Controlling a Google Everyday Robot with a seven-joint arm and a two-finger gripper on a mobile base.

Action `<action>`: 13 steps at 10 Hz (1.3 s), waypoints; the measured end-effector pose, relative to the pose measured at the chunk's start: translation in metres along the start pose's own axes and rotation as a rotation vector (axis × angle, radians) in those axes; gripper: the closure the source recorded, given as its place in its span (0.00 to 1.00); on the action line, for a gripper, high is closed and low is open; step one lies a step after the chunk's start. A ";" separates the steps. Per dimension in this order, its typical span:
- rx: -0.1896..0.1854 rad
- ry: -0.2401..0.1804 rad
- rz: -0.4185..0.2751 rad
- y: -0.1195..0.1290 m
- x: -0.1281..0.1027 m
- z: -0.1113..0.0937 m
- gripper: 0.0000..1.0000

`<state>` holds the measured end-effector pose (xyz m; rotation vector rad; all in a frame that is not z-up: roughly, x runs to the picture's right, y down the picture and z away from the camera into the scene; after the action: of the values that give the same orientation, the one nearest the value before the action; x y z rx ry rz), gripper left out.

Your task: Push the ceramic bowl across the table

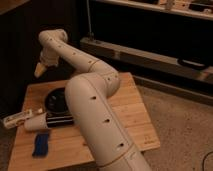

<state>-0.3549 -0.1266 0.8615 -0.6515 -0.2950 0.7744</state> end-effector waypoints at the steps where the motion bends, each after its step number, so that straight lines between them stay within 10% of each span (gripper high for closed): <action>1: 0.000 0.000 0.000 0.000 0.000 0.000 0.20; 8: 0.004 -0.002 -0.006 0.000 0.000 0.000 0.20; 13: 0.079 -0.021 -0.049 0.002 0.026 0.021 0.20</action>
<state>-0.3485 -0.0978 0.8767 -0.5601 -0.2967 0.7426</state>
